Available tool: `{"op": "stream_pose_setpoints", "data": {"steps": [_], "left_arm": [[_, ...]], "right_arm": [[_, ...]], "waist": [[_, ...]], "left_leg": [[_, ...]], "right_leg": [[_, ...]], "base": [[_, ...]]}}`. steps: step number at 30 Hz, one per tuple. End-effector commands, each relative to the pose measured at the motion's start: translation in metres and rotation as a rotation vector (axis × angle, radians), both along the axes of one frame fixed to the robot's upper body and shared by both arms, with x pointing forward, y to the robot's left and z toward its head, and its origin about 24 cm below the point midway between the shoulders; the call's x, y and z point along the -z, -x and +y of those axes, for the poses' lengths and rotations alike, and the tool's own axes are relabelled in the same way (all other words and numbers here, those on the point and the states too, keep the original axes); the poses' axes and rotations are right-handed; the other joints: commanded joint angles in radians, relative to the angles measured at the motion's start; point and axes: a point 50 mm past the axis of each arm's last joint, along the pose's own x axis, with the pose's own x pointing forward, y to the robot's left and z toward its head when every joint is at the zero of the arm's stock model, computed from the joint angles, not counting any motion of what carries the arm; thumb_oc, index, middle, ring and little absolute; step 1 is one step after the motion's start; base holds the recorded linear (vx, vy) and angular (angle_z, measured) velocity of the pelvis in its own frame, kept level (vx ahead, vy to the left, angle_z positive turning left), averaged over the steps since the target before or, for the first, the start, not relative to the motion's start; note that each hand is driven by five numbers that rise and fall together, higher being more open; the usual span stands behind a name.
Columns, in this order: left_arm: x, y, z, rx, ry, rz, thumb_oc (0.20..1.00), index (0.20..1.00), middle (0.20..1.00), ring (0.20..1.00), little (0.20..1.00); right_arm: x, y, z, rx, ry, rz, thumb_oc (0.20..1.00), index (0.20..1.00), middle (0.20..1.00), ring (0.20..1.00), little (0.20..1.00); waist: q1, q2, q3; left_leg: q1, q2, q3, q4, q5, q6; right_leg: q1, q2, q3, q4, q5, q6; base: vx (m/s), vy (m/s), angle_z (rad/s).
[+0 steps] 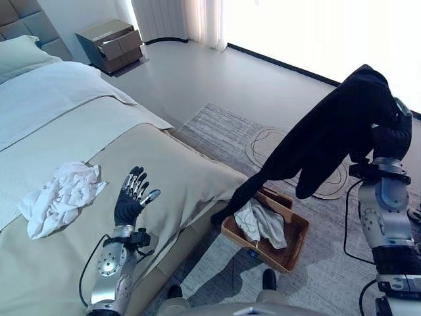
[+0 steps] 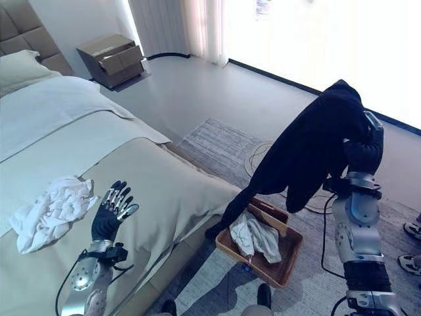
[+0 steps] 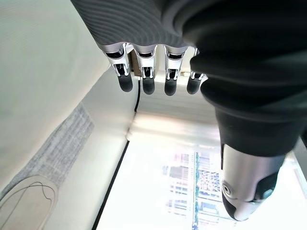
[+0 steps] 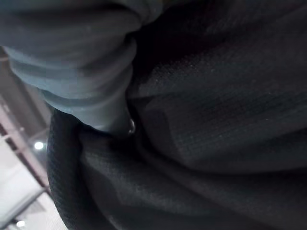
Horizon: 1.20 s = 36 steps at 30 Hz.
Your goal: Pick up clothes into the bucket
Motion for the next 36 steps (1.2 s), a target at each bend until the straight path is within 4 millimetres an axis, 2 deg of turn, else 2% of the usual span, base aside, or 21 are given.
{"op": "stream_pose_setpoints", "data": {"steps": [1,5,12,17,23,25,27,29,33,36], "left_arm": [[-0.022,-0.001,0.003,0.028,-0.032,-0.091,1.000,1.000,1.000,1.000,1.000],[-0.022,-0.002,0.003,0.032,-0.033,-0.091,1.000,1.000,1.000,1.000,1.000],[-0.022,-0.003,0.002,0.034,-0.020,-0.083,1.000,1.000,1.000,1.000,1.000],[-0.021,-0.003,0.002,0.036,-0.018,-0.076,1.000,1.000,1.000,1.000,1.000],[-0.021,-0.005,0.002,0.037,-0.011,-0.076,1.000,1.000,1.000,1.000,1.000],[-0.020,-0.006,0.000,0.046,-0.001,-0.070,1.000,1.000,1.000,1.000,1.000],[-0.019,-0.007,-0.003,0.061,0.005,-0.063,1.000,1.000,1.000,1.000,1.000],[-0.020,-0.008,-0.004,0.070,0.004,-0.064,1.000,1.000,1.000,1.000,1.000],[-0.020,-0.007,-0.004,0.071,0.007,-0.063,1.000,1.000,1.000,1.000,1.000],[-0.019,-0.006,-0.003,0.071,-0.002,-0.060,1.000,1.000,1.000,1.000,1.000]], "right_arm": [[-0.062,0.007,0.006,-0.072,0.005,-0.313,0.200,0.200,0.200,0.200,0.200],[-0.069,0.008,0.007,-0.092,0.003,-0.339,0.200,0.200,0.200,0.200,0.200],[-0.096,0.008,0.009,-0.122,0.039,-0.413,0.200,0.200,0.200,0.200,0.200],[-0.094,0.007,0.010,-0.144,0.018,-0.412,0.200,0.200,0.200,0.200,0.200],[-0.110,0.002,0.007,-0.146,0.021,-0.439,0.200,0.200,0.200,0.200,0.200],[-0.123,-0.001,0.007,-0.156,0.030,-0.459,0.200,0.200,0.200,0.200,0.200],[-0.145,-0.001,0.011,-0.169,0.088,-0.493,0.200,0.200,0.200,0.200,0.200],[-0.152,-0.001,0.012,-0.162,0.119,-0.502,0.200,0.200,0.200,0.200,0.200],[-0.147,0.002,0.015,-0.159,0.147,-0.488,0.200,0.200,0.200,0.200,0.200],[-0.126,0.004,0.012,-0.143,0.133,-0.438,0.200,0.200,0.200,0.200,0.200]], "waist": [[0.005,-0.038,-0.056],[0.005,-0.041,-0.057],[0.005,-0.045,-0.066],[0.005,-0.046,-0.066],[0.008,-0.051,-0.071],[0.009,-0.056,-0.074],[0.007,-0.061,-0.076],[0.005,-0.061,-0.078],[0.001,-0.059,-0.077],[-0.003,-0.056,-0.068]], "left_leg": [[-0.086,-0.024,0.029,0.077,0.011,0.038],[-0.078,-0.019,0.030,0.073,0.012,0.037],[-0.066,-0.014,0.031,0.065,0.011,0.033],[-0.065,-0.015,0.030,0.067,0.010,0.033],[-0.059,-0.012,0.029,0.066,0.009,0.031],[-0.057,-0.011,0.030,0.066,0.010,0.030],[-0.056,-0.009,0.032,0.067,0.010,0.028],[-0.058,-0.009,0.033,0.068,0.011,0.027],[-0.062,-0.007,0.032,0.069,0.011,0.027],[-0.071,-0.008,0.030,0.075,0.010,0.027]], "right_leg": [[0.036,0.039,-0.096,0.045,-0.071,-0.032],[0.044,0.043,-0.098,0.039,-0.072,-0.032],[0.053,0.049,-0.095,0.027,-0.071,-0.034],[0.060,0.051,-0.094,0.024,-0.073,-0.036],[0.064,0.053,-0.095,0.024,-0.074,-0.036],[0.066,0.054,-0.095,0.024,-0.073,-0.037],[0.066,0.057,-0.094,0.023,-0.073,-0.037],[0.064,0.058,-0.093,0.024,-0.072,-0.038],[0.061,0.061,-0.091,0.026,-0.074,-0.039],[0.053,0.061,-0.088,0.032,-0.075,-0.039]], "base": [[0.00,0.000,0.00],[0.00,0.000,0.00],[0.00,0.000,0.00],[0.00,0.000,0.00],[0.00,0.000,0.00],[0.00,0.000,0.00],[0.00,0.000,0.00],[0.00,0.000,0.00],[0.00,0.000,0.00],[0.00,0.000,0.00]]}}
